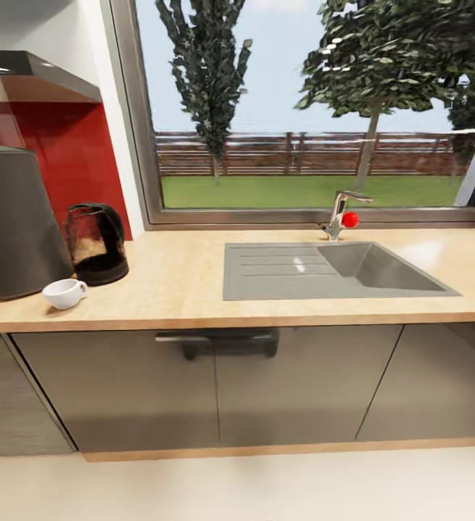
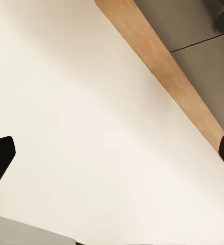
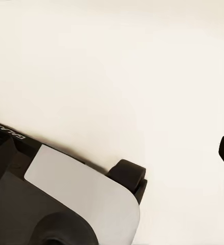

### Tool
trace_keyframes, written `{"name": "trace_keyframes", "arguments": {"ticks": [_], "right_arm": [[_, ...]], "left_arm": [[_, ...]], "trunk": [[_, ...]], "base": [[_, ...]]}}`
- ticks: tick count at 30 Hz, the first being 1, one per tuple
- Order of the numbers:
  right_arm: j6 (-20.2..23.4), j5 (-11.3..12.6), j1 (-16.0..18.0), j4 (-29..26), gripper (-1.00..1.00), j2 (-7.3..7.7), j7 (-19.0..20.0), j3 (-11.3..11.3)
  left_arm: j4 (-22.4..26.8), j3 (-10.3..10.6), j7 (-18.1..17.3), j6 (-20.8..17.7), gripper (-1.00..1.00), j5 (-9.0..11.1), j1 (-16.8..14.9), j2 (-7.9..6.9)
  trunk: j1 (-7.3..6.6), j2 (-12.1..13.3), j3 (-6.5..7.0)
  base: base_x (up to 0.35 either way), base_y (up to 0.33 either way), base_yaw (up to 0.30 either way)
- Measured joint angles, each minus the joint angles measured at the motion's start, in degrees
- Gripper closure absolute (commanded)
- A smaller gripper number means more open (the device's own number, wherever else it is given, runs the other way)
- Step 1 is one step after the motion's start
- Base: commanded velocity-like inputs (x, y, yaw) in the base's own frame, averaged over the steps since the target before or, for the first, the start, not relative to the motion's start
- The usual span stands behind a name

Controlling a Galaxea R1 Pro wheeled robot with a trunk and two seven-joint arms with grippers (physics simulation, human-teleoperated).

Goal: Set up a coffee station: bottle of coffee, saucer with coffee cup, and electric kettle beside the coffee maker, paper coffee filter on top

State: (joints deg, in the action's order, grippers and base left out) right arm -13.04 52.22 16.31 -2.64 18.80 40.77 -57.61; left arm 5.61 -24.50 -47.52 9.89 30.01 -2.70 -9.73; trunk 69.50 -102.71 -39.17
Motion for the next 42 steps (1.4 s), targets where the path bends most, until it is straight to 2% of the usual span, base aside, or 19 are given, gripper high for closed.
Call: {"name": "trace_keyframes", "arguments": {"ticks": [20,28,42], "right_arm": [[0.0,0.0,0.0,0.0,-1.00,0.00,-0.1,0.0],[0.0,0.0,0.0,0.0,-1.00,0.00,0.0,0.1],[0.0,0.0,0.0,0.0,-1.00,0.00,0.0,0.0]], "left_arm": [[0.0,0.0,0.0,0.0,-1.00,0.0,0.0,0.00],[0.1,0.1,-0.1,-0.1,-1.00,-0.1,0.0,0.01],[0.0,0.0,0.0,-0.1,-1.00,-0.1,0.0,0.00]], "trunk": [[0.00,0.0,0.00],[0.00,0.0,-0.01],[0.00,0.0,-0.01]], "base": [[0.000,0.000,-0.289],[0.000,-0.191,-0.119],[0.000,-0.015,-0.270]]}}
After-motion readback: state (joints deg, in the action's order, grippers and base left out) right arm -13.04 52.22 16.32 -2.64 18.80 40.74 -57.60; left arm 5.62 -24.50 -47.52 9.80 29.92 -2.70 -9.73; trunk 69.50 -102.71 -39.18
